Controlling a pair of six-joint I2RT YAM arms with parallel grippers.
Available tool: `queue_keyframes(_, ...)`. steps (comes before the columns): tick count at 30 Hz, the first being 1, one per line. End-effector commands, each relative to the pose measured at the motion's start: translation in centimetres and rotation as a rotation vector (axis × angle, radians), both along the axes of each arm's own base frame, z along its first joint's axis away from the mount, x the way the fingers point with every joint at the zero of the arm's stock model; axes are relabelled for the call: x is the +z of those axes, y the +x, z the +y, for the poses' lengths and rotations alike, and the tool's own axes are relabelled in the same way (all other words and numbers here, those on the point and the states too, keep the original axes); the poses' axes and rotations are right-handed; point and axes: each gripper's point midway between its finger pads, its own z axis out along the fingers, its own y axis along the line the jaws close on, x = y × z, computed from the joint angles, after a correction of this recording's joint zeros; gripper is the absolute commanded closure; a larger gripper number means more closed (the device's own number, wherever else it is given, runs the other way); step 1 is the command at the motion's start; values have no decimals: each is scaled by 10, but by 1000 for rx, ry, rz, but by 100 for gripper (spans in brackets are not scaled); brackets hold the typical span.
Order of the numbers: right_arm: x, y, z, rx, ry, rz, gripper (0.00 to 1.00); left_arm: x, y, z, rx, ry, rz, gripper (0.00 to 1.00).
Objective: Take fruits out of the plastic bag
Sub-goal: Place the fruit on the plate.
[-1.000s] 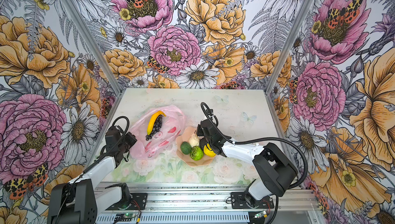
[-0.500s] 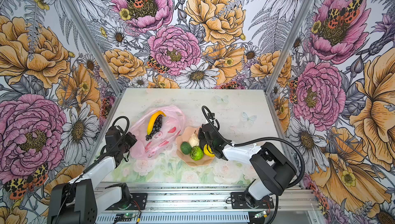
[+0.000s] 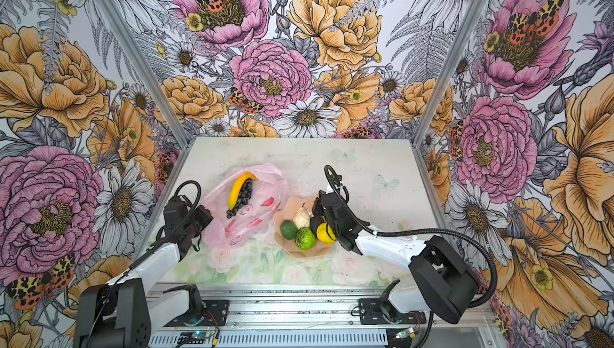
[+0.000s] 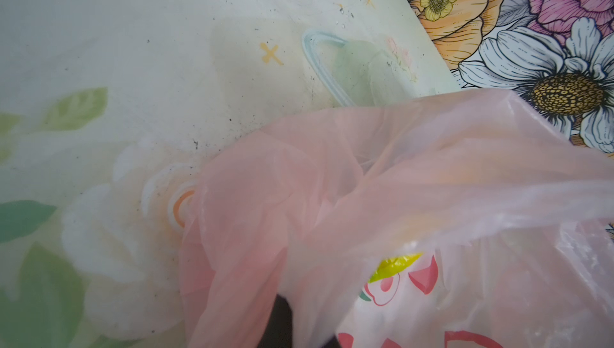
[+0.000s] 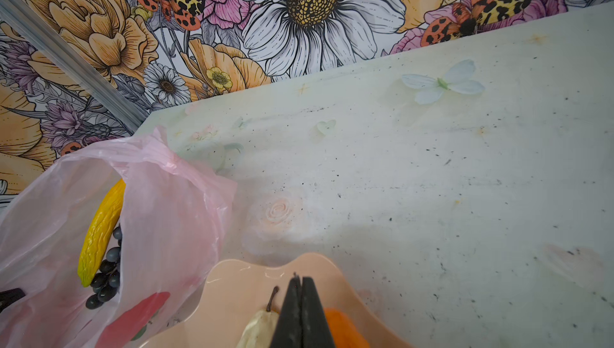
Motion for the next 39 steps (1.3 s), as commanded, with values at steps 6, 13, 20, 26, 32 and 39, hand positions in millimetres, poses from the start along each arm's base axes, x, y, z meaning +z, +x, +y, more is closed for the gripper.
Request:
queue_keyframes(6,-20,-4,-16,-60,-32,40,100,0,2,-1,-18,27,-14,100)
queue_keyframes(13,-26,-8,-20,-65,-29,51,94,-1,1,-1,-18,25,-12,100)
queue_keyframes(20,-17,-11,-27,-85,-27,22,76,0,2,-2,-19,28,-15,100)
queue_keyframes(26,-9,-11,-28,-88,-18,6,68,0,2,-3,-22,29,-14,100)
queue_keyframes(32,14,-14,-19,-86,-85,-22,52,1,3,-5,-34,38,-17,100)
queue_keyframes(39,45,-19,37,30,-28,-23,44,4,2,-14,-56,54,-10,100)
